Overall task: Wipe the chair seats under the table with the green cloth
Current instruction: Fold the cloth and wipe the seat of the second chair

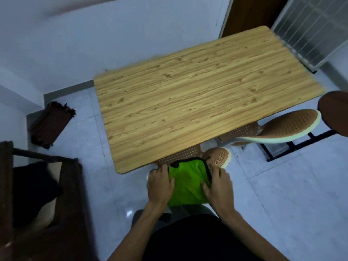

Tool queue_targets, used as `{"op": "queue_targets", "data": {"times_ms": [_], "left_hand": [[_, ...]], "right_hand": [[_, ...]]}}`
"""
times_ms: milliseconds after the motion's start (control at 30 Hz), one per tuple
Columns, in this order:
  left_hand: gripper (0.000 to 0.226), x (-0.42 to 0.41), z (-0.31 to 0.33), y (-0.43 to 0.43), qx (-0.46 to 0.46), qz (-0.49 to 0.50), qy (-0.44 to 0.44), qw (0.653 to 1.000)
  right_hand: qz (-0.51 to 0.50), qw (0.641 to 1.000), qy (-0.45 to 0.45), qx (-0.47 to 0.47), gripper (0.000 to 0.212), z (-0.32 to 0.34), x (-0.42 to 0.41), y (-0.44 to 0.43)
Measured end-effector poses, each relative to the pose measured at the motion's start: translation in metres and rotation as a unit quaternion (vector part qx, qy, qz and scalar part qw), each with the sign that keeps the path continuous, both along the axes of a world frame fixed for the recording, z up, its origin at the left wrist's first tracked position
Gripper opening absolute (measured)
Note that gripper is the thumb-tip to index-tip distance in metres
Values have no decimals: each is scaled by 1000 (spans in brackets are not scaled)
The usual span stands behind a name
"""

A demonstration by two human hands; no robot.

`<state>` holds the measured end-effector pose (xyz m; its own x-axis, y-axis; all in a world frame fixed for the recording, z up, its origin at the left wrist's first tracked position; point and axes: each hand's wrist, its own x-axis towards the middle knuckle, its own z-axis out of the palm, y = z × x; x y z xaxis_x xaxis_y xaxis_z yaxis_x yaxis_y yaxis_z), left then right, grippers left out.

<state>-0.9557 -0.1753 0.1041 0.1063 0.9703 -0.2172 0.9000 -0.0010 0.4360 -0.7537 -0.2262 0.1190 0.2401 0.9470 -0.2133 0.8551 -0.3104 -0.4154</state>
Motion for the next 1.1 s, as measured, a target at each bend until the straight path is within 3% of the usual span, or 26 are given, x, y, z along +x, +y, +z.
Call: {"op": "queue_targets", "data": {"times_ms": [100, 167, 233, 333, 467, 567, 633, 767, 867, 967, 1033, 1100], "left_hand": [[23, -17, -16, 0, -30, -31, 10, 999], [26, -31, -28, 2, -48, -48, -36, 997], [35, -53, -38, 9, -59, -42, -100, 992], [43, -114, -56, 34, 1, -85, -102, 991], [56, -186, -79, 67, -9, -239, 26, 971], [63, -208, -85, 74, -45, -283, 67, 956], [63, -215, -87, 73, -53, -285, 57, 955], [58, -221, -96, 81, -68, -280, 28, 957], [61, -220, -97, 88, -48, -294, 6, 955], [66, -220, -102, 88, -46, -325, 45, 944], [69, -218, -102, 84, -70, -327, 76, 939], [71, -214, -98, 80, -95, -320, 92, 938]], "right_hand": [[219, 972, -34, 85, 54, -16, -18, -7], [364, 928, -59, 63, 51, -31, -23, -9], [427, 896, -115, 39, 54, -38, -25, -2], [465, 870, -153, 55, 50, -43, -41, 15], [480, 861, -163, 29, 55, -44, -86, 22], [440, 878, -179, -65, 69, -47, -146, 36], [407, 874, -212, -156, 65, -59, -187, 52], [359, 809, -358, -296, 53, -98, -255, 90], [344, 718, -468, -383, 54, -119, -283, 103], [400, 650, -490, -420, 58, -139, -289, 104], [432, 628, -505, -406, 61, -131, -288, 102], [435, 662, -498, -353, 65, -113, -279, 91]]}}
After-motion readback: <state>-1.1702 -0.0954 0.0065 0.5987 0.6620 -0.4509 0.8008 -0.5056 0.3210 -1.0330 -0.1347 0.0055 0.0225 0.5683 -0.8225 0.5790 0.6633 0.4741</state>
